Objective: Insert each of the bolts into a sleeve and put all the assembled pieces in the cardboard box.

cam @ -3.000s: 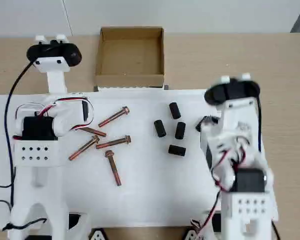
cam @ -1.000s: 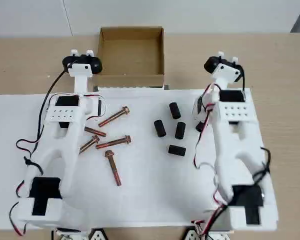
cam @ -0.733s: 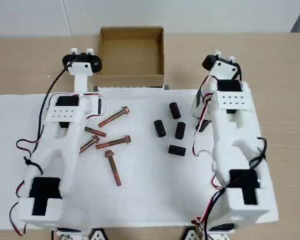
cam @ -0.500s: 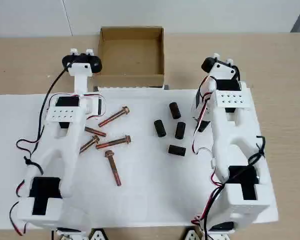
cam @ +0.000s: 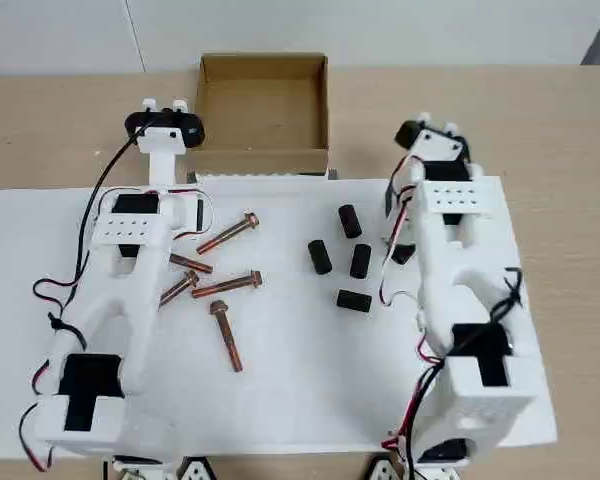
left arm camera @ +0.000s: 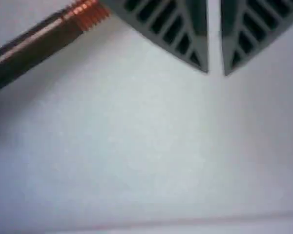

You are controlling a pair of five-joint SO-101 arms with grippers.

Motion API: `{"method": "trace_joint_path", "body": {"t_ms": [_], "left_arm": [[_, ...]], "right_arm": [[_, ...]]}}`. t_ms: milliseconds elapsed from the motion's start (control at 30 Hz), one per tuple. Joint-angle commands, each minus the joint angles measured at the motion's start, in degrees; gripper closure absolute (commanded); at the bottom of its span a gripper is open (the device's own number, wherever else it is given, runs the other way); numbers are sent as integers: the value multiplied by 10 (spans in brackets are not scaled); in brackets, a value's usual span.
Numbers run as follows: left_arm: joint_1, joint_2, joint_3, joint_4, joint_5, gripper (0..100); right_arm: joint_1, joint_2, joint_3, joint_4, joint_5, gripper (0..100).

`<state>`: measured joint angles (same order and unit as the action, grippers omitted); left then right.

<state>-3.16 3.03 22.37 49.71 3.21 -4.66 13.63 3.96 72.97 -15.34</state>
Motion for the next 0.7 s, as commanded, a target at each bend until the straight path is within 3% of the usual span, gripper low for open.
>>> {"method": "trace_joint_path", "body": {"t_ms": [0,667], "left_arm": [[4,-4,-3,-13,4,992],[3,-4,32,-40,3,992]], "right_arm": [[-7,15,-28,-10,-4,822],[0,53,-72,-25,-3,824]]}}
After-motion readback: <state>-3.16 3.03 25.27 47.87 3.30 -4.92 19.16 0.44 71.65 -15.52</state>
